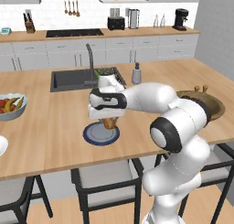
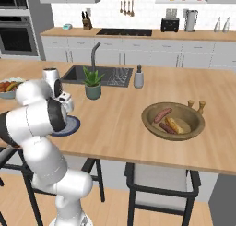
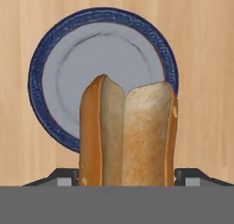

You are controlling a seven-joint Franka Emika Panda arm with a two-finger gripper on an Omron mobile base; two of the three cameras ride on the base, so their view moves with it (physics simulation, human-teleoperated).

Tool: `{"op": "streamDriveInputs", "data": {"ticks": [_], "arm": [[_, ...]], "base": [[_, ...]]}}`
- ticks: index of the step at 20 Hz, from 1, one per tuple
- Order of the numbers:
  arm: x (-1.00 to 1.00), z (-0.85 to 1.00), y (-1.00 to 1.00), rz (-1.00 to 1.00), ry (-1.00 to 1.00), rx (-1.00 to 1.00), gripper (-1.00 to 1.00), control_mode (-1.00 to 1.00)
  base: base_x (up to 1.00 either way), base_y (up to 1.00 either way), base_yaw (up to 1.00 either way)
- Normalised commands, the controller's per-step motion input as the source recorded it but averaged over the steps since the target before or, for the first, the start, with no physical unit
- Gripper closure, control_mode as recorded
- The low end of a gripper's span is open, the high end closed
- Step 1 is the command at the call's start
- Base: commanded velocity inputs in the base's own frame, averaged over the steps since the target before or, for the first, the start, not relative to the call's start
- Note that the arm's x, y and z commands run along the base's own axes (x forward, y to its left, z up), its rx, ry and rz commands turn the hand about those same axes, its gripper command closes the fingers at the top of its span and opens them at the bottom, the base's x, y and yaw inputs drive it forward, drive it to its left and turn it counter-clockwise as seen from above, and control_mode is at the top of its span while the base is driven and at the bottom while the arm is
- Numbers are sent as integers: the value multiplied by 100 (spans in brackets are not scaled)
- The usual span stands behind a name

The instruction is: Place one bun and one sausage from the bowl on each plate.

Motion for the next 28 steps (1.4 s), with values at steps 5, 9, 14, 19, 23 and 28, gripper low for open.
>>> {"op": "streamDriveInputs", "data": {"ticks": [5,9,14,19,23,28], "arm": [[51,-62,23,0,9,0,100,-100],[36,-64,23,0,8,0,100,-100],[12,-52,13,0,0,0,100,-100],[-12,-17,-4,0,0,0,-100,-100],[-54,1,-27,-1,-7,0,-100,-100],[-46,40,-10,-1,-11,0,-100,-100]], "base": [[0,0,0],[0,0,0],[0,0,0],[0,0,0],[0,0,0],[0,0,0]]}}
